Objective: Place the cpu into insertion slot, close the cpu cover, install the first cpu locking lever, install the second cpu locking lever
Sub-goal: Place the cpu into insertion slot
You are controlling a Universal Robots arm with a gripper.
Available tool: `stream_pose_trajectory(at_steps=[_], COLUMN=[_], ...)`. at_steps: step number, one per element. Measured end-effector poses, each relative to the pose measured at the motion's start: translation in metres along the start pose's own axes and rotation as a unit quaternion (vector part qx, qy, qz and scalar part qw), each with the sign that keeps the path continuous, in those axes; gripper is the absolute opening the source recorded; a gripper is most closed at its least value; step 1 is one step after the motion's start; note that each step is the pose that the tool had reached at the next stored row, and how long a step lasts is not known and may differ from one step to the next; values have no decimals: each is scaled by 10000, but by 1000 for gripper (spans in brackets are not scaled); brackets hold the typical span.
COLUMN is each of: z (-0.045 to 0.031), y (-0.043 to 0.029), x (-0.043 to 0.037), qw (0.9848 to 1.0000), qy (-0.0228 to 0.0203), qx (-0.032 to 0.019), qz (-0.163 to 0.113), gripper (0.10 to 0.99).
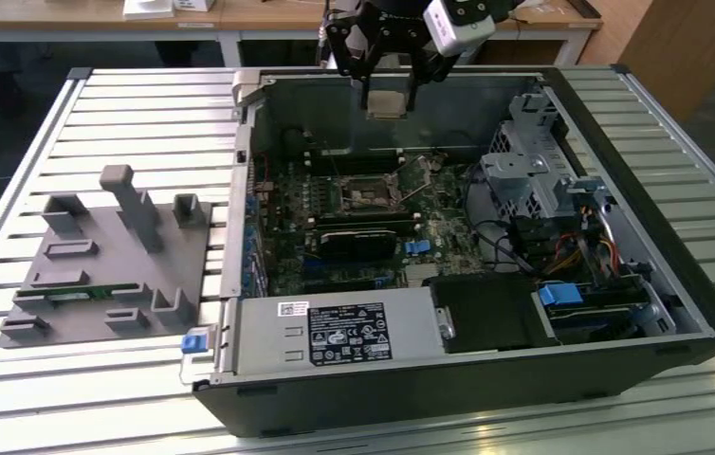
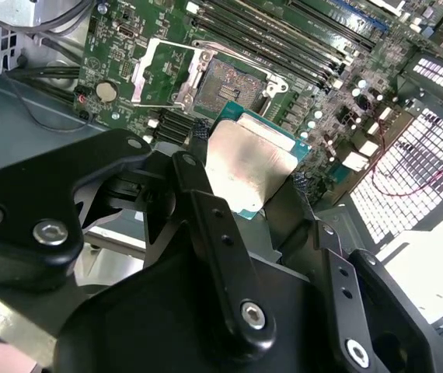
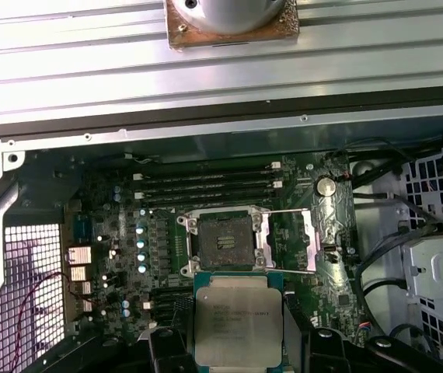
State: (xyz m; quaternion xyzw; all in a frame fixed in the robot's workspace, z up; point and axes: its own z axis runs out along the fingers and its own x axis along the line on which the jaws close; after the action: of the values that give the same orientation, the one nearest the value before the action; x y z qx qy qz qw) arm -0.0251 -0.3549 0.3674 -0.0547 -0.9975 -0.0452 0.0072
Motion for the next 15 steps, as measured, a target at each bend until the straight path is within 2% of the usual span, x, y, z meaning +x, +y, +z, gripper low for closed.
stream_pose_trajectory(at_steps=[15], z=[0], y=[0], x=[0], qw=[10000], qy=[-9], qx=[-2], qz=[96], gripper=[541])
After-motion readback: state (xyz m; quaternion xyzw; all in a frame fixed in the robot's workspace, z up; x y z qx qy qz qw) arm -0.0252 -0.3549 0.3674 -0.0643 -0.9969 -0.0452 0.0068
